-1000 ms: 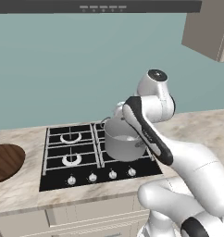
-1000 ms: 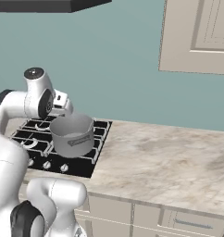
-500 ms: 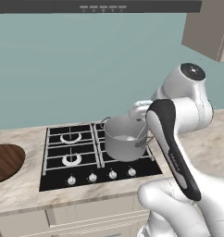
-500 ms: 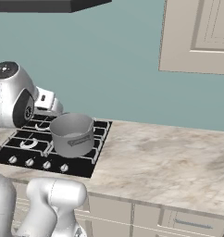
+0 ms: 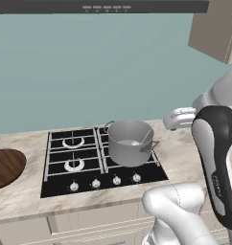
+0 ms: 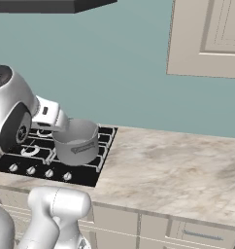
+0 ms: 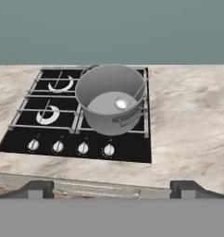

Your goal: Open the cabinet and move the ladle to the pot. Then close the cabinet.

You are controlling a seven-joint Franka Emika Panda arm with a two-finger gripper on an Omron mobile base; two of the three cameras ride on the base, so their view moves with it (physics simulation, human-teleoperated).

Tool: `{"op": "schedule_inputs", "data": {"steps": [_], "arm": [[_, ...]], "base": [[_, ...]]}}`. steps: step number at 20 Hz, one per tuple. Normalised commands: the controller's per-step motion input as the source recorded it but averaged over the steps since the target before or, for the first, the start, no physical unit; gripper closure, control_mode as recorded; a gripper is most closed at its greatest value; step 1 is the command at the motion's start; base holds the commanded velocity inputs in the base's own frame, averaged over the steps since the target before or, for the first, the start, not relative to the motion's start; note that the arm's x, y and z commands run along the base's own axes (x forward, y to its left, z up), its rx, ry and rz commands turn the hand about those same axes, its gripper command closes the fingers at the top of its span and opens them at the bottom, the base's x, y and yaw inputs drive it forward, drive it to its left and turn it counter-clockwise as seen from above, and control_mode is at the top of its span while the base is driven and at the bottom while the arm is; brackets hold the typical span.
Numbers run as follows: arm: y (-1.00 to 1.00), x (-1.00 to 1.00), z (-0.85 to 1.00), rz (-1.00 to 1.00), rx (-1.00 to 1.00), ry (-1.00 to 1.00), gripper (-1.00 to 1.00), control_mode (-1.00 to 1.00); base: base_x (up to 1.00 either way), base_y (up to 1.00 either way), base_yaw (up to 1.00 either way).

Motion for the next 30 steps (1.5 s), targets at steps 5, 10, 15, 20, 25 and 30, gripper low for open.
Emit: {"op": "schedule_inputs", "data": {"steps": [5,10,15,20,25,30], "arm": [[-0.01,-0.26,0.0,0.0,0.0,-0.01,-1.0,-1.0],[0.0,-0.15,0.0,0.0,0.0,-0.01,-1.0,1.0],[0.0,0.0,0.0,0.0,0.0,0.0,-1.0,1.0],[0.0,0.0,0.0,0.0,0.0,0.0,-1.0,1.0],[0.0,0.0,0.0,0.0,0.0,0.0,-1.0,1.0],[0.0,0.0,0.0,0.0,0.0,0.0,-1.0,1.0]], "base": [[0.0,0.0,0.0],[-0.57,0.02,0.0],[-1.0,0.56,0.0],[-0.64,1.0,0.0],[-0.09,1.0,0.0],[0.0,1.0,0.0]]}}
